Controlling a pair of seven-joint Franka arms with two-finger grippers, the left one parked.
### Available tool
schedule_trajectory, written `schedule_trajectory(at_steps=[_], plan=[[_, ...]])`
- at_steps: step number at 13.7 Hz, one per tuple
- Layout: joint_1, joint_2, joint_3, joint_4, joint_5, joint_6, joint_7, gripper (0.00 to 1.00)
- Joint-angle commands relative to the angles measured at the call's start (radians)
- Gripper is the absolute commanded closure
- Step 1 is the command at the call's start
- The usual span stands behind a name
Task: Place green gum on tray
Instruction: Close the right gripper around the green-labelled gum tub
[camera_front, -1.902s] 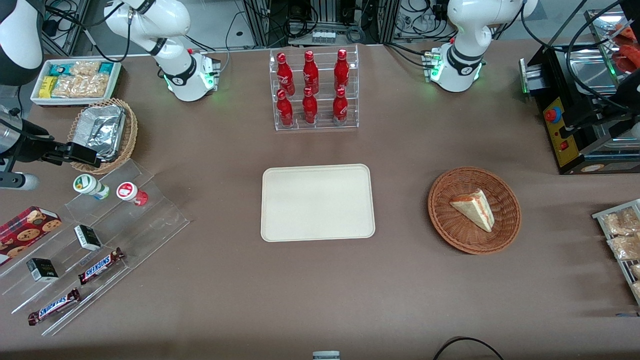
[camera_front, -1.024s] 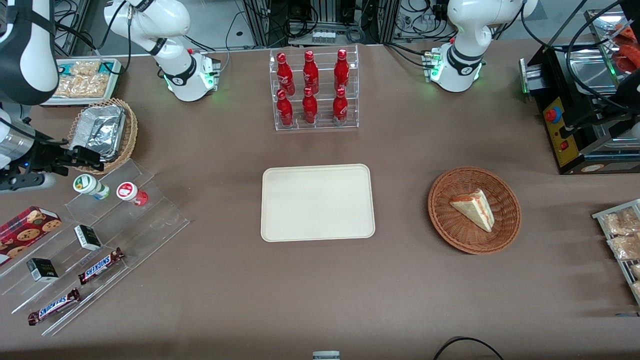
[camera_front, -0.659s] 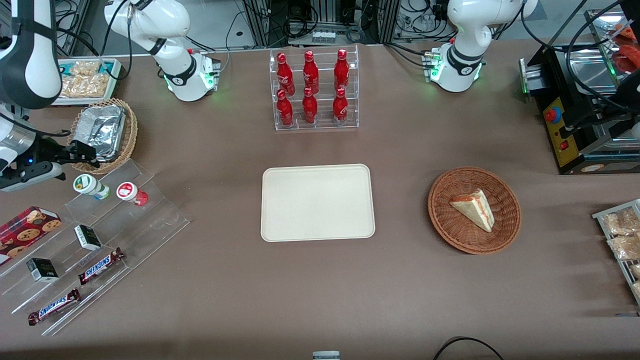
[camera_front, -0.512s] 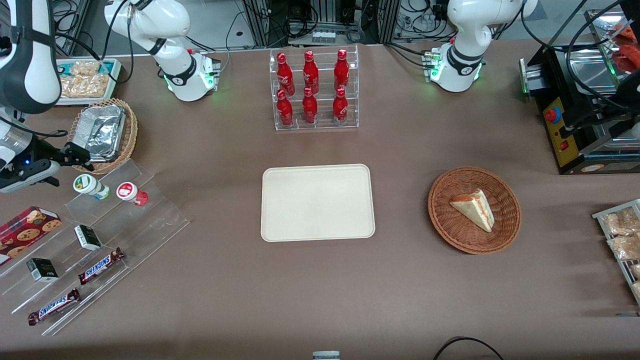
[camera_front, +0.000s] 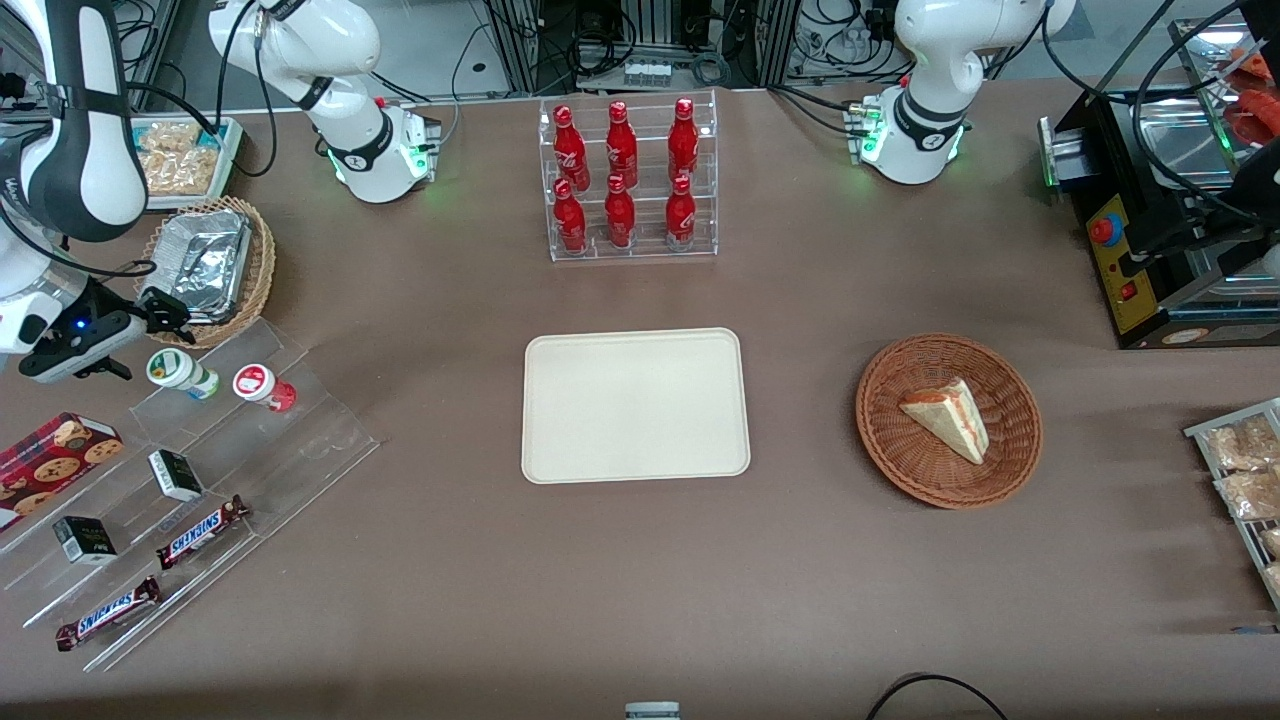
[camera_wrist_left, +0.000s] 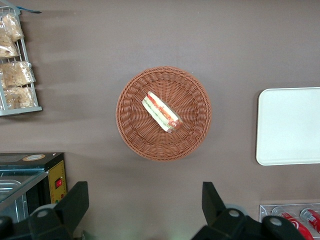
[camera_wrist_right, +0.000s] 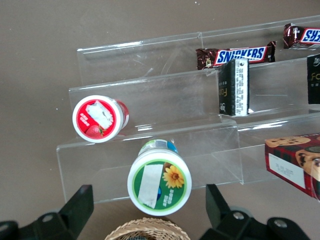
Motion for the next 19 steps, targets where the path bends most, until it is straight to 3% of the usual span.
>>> schedule_trajectory(at_steps=[1,7,8,10,11,16,19], plan=[[-0.001,0.018,-0.003,-0.013,0.01,0.045,-0.018,0.0],[0.0,0.041,-0.003,-0.018,0.01,0.068,-0.017,0.01],[0.0,0.042,-0.003,-0.018,0.01,0.068,-0.018,0.1],[0.0,0.042,-0.003,-0.015,0.01,0.068,-0.02,0.77],[0.0,0.042,-0.003,-0.013,0.01,0.068,-0.018,0.97],[0.005,0.036,-0.002,0.014,0.01,0.045,-0.014,1.0],[0.011,0.029,0.003,0.13,0.013,-0.132,-0.004,1.0]])
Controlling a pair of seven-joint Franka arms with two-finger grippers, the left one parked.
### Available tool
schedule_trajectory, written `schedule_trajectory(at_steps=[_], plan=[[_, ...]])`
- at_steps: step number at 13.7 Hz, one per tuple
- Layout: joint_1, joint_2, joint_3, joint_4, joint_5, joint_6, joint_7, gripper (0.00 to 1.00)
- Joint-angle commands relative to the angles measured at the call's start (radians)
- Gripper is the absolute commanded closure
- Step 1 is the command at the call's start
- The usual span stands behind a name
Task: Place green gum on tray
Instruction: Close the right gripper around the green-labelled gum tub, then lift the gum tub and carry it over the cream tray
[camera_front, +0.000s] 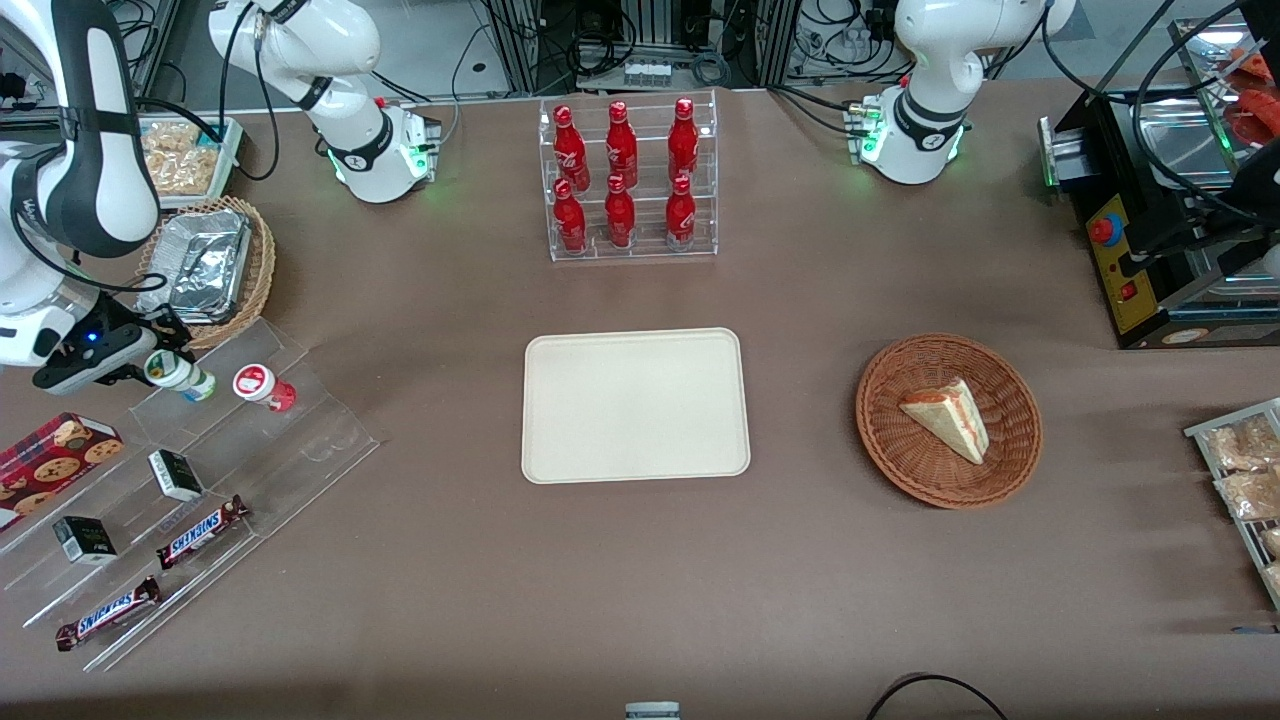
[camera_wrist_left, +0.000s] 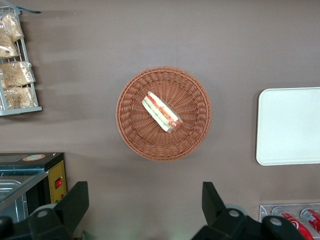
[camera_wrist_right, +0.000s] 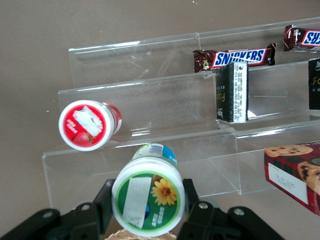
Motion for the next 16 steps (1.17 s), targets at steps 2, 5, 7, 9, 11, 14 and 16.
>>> schedule_trajectory(at_steps=[2,5,7,9,11,14,16], plan=[[0.027,-0.01,0.014,0.177,0.013,-0.232,0.048,1.0],[0.125,-0.001,0.019,0.291,0.013,-0.367,0.195,1.0],[0.219,0.003,0.019,0.323,0.013,-0.396,0.342,1.0],[0.326,0.008,0.019,0.323,0.013,-0.396,0.503,1.0],[0.403,0.035,0.021,0.325,0.017,-0.39,0.635,1.0],[0.53,0.107,0.028,0.36,0.086,-0.358,0.835,1.0],[0.63,0.175,0.028,0.417,0.09,-0.331,0.987,1.0]])
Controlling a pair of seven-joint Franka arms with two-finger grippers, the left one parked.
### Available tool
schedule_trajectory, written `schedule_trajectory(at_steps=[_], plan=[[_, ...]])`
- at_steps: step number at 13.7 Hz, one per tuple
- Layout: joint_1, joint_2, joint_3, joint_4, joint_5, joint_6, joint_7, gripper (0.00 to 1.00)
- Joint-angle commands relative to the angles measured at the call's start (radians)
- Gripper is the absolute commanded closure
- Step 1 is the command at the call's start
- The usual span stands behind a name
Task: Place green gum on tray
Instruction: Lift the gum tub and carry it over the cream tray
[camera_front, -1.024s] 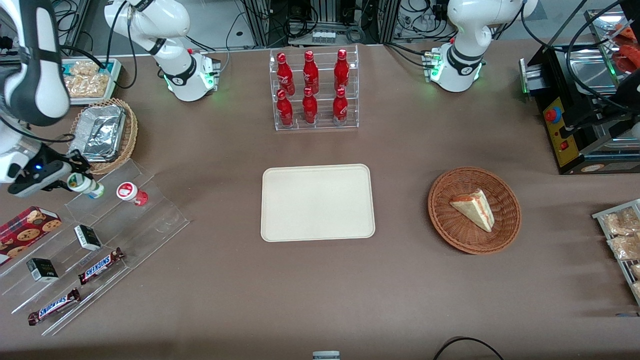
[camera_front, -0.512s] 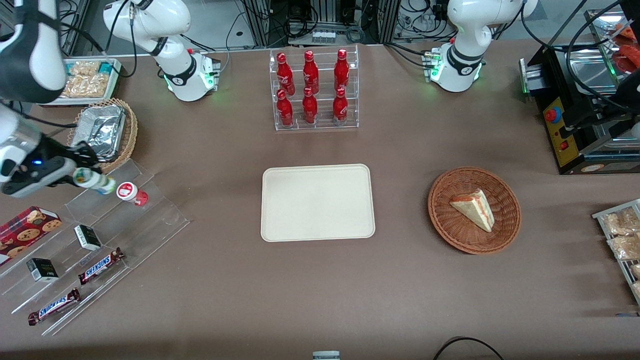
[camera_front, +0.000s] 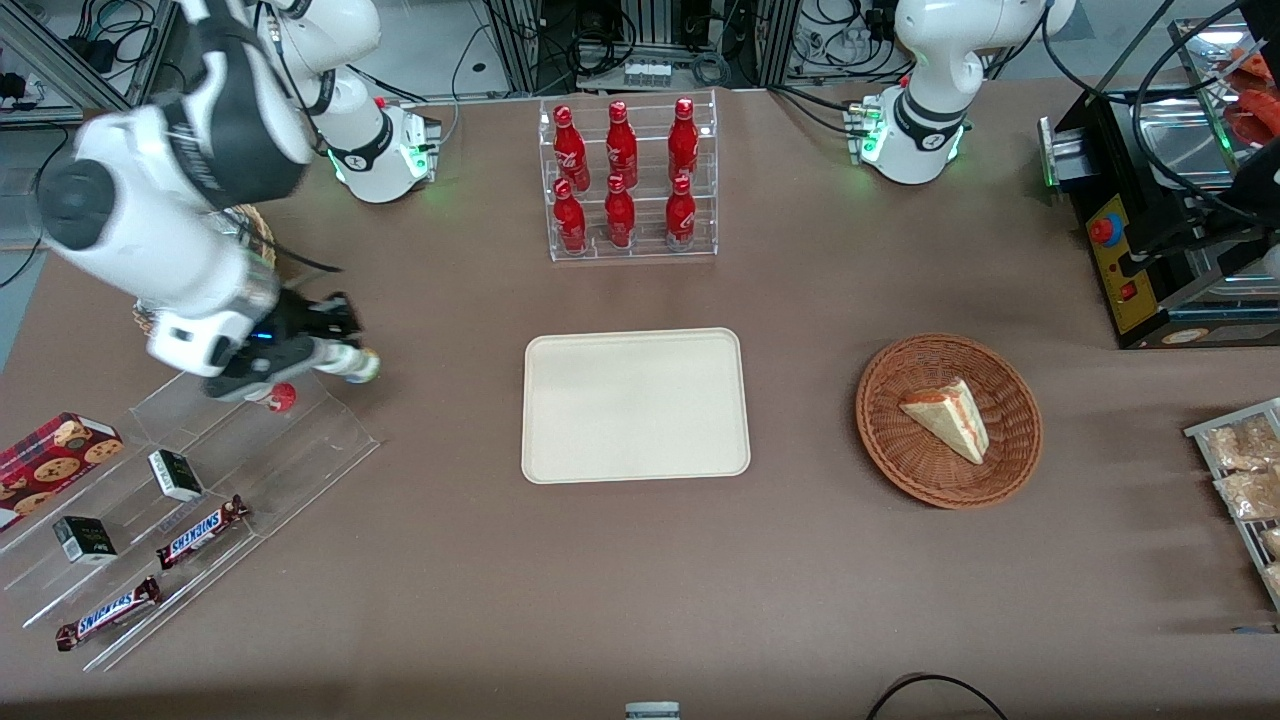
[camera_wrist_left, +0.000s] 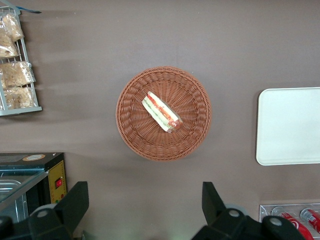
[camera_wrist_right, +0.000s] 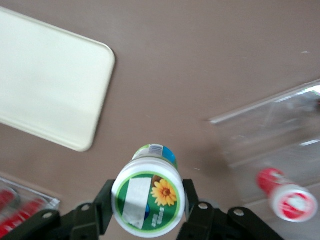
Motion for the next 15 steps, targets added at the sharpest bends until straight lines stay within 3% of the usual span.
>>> schedule_trajectory(at_steps=[1,9,15], plan=[[0.115,0.12,-0.008,0.125,0.02,0.019,0.201,1.0],[0.383,0.447,-0.004,0.287,0.009,0.285,0.709,1.0],[0.469,0.61,-0.005,0.319,0.003,0.443,0.869,1.0]])
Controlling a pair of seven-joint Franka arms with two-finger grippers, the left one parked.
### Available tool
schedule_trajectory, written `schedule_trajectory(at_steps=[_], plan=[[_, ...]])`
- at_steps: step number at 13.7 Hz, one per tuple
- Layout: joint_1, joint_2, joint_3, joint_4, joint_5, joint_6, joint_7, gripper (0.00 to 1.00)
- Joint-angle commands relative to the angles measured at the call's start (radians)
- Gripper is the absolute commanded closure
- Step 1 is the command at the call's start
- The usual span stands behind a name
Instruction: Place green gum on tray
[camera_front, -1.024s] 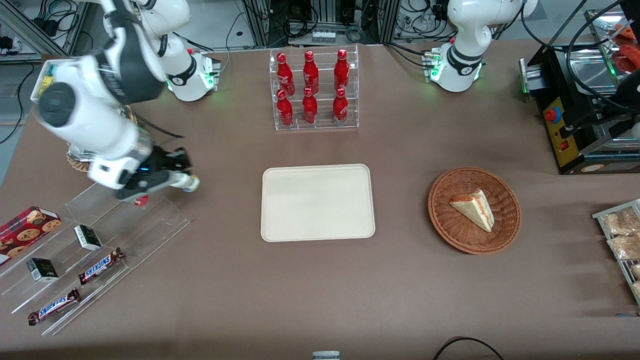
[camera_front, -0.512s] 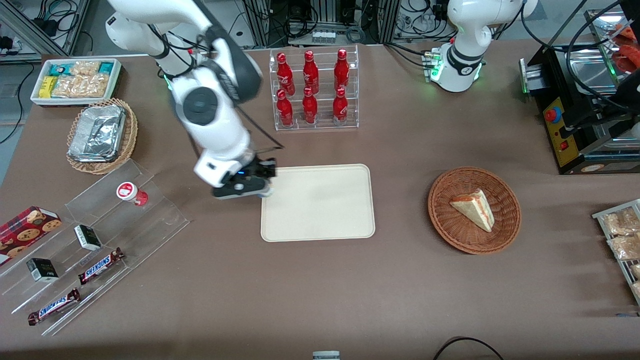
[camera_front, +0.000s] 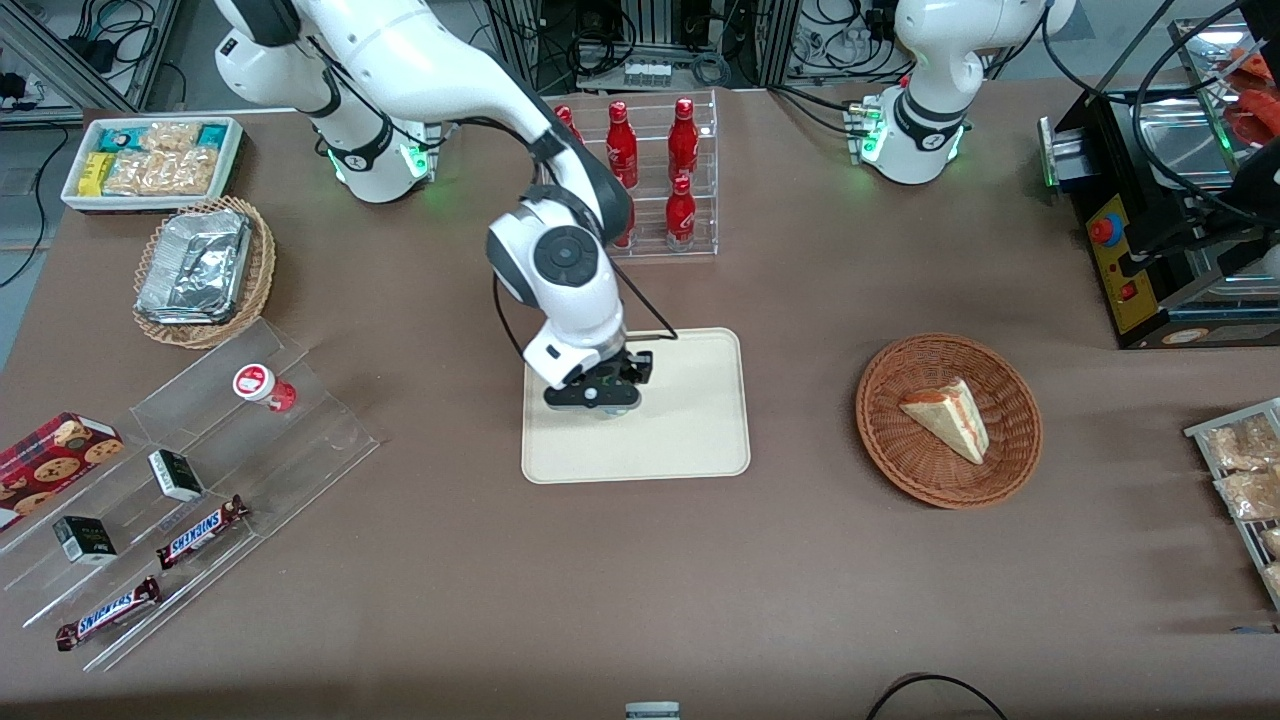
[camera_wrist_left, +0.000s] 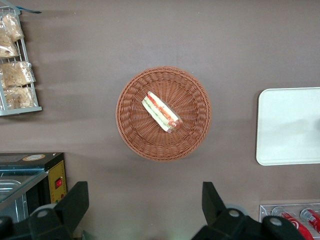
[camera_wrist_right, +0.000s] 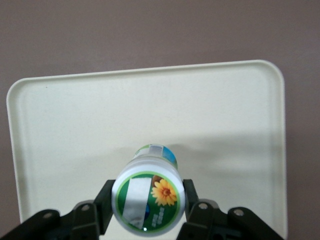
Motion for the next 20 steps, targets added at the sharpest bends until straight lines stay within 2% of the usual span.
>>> schedule_trajectory(at_steps=[1,11,12,13,14,17,20], plan=[[0.03,0.058,-0.013,0.044,0.0,0.047,0.045,1.0],[0.061,0.096,-0.013,0.03,-0.006,0.057,0.083,1.0],[0.061,0.098,-0.013,0.03,-0.006,0.057,0.083,0.79],[0.061,0.101,-0.013,0.03,-0.005,0.057,0.083,0.38],[0.059,0.102,-0.013,0.03,-0.003,0.057,0.083,0.01],[0.047,0.07,-0.019,0.032,0.002,0.04,0.074,0.01],[0.016,-0.083,-0.025,0.001,-0.003,-0.075,0.066,0.01]])
